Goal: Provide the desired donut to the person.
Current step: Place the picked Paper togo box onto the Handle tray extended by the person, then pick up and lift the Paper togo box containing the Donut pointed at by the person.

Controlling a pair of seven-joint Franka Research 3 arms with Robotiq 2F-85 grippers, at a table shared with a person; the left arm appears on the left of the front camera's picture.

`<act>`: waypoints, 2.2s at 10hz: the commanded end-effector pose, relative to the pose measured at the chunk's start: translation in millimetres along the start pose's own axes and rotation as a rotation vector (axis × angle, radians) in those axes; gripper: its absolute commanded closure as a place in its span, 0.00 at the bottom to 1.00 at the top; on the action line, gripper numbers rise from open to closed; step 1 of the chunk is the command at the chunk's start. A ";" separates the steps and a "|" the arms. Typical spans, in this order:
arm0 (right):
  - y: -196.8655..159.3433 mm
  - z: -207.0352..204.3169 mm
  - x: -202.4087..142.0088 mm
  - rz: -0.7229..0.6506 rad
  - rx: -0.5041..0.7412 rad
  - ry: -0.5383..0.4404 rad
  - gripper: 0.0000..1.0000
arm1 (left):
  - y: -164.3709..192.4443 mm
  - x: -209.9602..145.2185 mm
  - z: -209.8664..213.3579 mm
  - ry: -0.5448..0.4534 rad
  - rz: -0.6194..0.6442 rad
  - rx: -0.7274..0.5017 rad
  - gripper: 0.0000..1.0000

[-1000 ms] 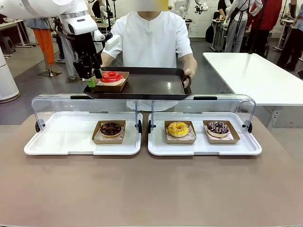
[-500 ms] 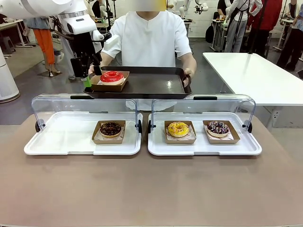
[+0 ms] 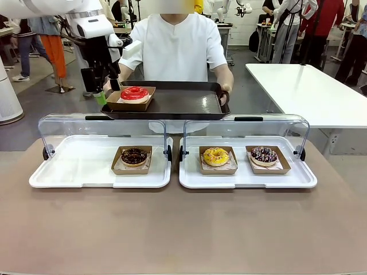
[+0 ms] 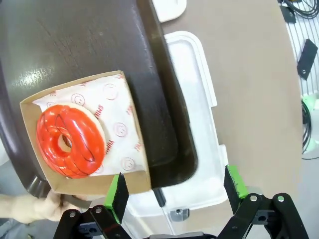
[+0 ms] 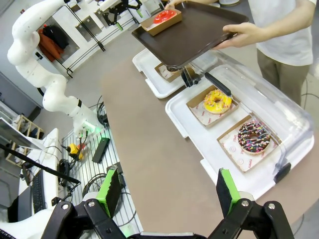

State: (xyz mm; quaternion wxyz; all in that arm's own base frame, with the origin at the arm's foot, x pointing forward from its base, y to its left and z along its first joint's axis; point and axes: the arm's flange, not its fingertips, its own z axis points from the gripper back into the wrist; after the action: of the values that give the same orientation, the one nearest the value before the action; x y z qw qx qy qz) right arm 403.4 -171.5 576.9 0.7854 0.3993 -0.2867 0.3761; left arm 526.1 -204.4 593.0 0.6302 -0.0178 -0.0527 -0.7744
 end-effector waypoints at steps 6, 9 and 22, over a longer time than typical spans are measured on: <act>0.7 -1.2 -0.3 0.003 0.005 -0.004 0.00 | -166.9 -105.6 24.7 -0.071 -0.005 0.078 0.00; 0.7 -1.2 -0.3 0.003 0.005 -0.004 0.00 | -190.9 -137.4 19.4 -0.110 0.012 0.098 0.00; 0.7 -1.2 -0.3 0.003 0.005 -0.004 0.00 | -201.6 -229.2 43.9 -0.528 0.087 0.189 0.00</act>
State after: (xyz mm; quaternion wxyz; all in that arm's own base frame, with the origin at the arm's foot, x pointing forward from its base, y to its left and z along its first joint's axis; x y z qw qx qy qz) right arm 403.4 -171.9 576.6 0.7859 0.3991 -0.2864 0.3755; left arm 366.2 37.6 598.5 0.6527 -0.1079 -0.2232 -0.7159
